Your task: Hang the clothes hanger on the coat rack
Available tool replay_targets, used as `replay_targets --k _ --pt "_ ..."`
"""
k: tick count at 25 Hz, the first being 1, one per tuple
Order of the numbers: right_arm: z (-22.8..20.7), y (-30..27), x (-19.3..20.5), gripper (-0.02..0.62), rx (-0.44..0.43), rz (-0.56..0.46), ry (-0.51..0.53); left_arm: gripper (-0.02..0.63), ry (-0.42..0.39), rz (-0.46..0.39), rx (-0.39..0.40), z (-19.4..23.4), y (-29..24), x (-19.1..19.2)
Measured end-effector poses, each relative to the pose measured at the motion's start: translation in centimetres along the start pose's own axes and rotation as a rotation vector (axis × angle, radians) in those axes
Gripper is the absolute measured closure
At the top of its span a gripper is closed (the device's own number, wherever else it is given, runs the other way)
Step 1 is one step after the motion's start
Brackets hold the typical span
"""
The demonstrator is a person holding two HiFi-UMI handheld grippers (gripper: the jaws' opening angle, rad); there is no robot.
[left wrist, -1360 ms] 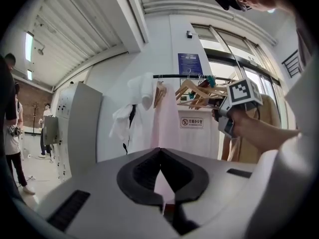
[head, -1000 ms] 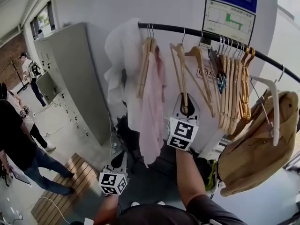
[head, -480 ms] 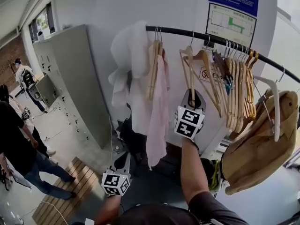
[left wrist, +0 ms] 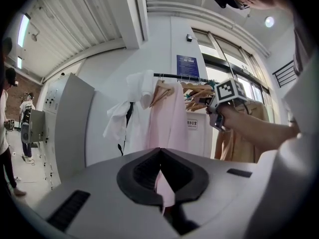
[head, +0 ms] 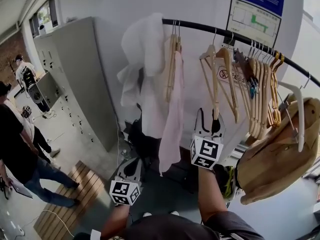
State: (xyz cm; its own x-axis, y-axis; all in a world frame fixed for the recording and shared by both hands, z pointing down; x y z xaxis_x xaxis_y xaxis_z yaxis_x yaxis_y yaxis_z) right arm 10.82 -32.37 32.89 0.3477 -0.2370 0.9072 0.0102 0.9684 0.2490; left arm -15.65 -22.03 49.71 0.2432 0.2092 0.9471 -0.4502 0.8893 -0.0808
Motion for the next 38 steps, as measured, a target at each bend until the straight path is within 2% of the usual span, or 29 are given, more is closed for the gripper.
replay_targets --k 4,9,12,15,17,38 --pt "2.4 4.3 2.1 0.416 -0.102 0.043 0.026 0.598 0.005 0.004 0.016 -0.3 -0.5 0.1" --pt "4.8 9.0 5.1 0.423 -0.177 0.118 0.039 0.597 0.000 0.006 0.053 -1.5 -1.4 0.1" --pt "6.1 11.2 6.7 0.527 -0.211 0.146 0.018 0.597 -0.003 0.007 0.070 -2.3 -1.9 0.1" --pt "7.2 12.7 7.7 0.572 -0.237 0.166 0.001 0.597 -0.005 0.007 0.080 -2.7 -2.1 0.0" --pt "7.9 13.4 8.0 0.578 -0.253 0.174 0.000 0.597 -0.010 0.007 0.082 -2.9 -2.3 0.0" --pt "7.4 14.3 9.9 0.580 -0.256 0.217 0.011 0.597 -0.033 0.024 0.086 -4.2 -2.6 1.0"
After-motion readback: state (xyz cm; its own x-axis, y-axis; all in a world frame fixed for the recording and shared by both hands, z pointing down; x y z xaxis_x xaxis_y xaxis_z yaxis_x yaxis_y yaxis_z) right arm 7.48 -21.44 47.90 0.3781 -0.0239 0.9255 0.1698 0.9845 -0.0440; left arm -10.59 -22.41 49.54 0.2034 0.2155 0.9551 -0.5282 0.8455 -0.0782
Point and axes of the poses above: the fingertips, and each gripper's own axes: y backward along the fingers, z to its left, x out of its underside, the point moved 2 cm from there along y, backward along the fingers, and after that the axes turned 13 degrees about y, right-handed, at the moved point
